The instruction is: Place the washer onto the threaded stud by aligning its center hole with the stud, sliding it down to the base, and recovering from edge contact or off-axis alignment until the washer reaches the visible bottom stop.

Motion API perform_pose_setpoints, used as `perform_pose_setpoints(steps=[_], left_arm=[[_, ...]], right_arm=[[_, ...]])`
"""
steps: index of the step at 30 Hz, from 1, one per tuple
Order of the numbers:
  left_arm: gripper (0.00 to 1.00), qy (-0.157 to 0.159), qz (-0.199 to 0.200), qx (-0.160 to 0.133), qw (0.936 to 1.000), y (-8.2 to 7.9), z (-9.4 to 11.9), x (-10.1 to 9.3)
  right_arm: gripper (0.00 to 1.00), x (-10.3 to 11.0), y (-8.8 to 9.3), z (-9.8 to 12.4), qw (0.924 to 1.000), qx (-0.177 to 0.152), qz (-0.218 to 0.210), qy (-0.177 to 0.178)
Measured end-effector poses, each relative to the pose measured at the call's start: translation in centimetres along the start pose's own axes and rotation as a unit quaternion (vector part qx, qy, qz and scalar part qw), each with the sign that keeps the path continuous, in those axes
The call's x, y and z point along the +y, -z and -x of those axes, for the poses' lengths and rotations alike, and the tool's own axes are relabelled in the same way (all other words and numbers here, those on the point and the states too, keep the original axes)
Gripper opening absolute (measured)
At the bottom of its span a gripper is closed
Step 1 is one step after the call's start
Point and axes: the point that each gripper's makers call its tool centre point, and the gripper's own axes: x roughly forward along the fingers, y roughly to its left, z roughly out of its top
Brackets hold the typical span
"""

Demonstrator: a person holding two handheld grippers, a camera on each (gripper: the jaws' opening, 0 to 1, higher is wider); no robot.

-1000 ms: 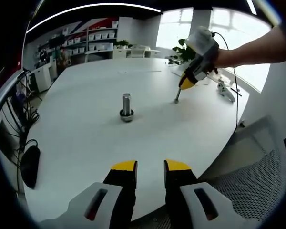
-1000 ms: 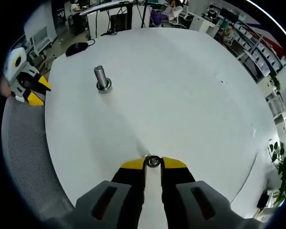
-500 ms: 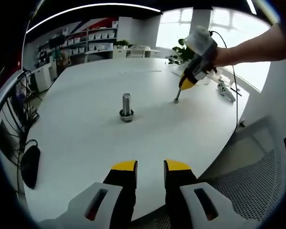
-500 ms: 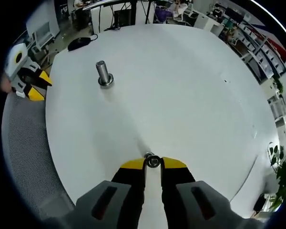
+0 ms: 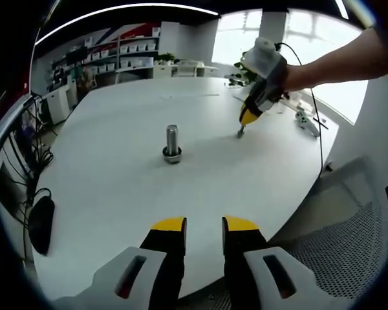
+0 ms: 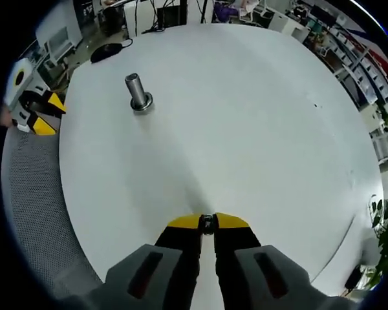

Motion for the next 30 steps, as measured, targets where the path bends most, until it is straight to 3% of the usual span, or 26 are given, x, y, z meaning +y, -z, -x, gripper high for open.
perform_pose_setpoints(steps=[6,12,30], left_arm=[[0.19,-0.001,0.002,0.0,1.0,0.0,0.1,0.0],[0.19,-0.001,0.0,0.002,1.0,0.1,0.0,0.0],[0.19,-0.004,-0.002,0.009,0.9999,0.3,0.0,0.1]], right_arm=[[0.09,0.0,-0.5,-0.6,0.9999,0.0,-0.009,-0.011],[0.09,-0.2,0.0,-0.8,0.9999,0.002,0.002,-0.012],[0.09,-0.6,1.6,-0.1,0.9997,-0.004,-0.023,-0.009]])
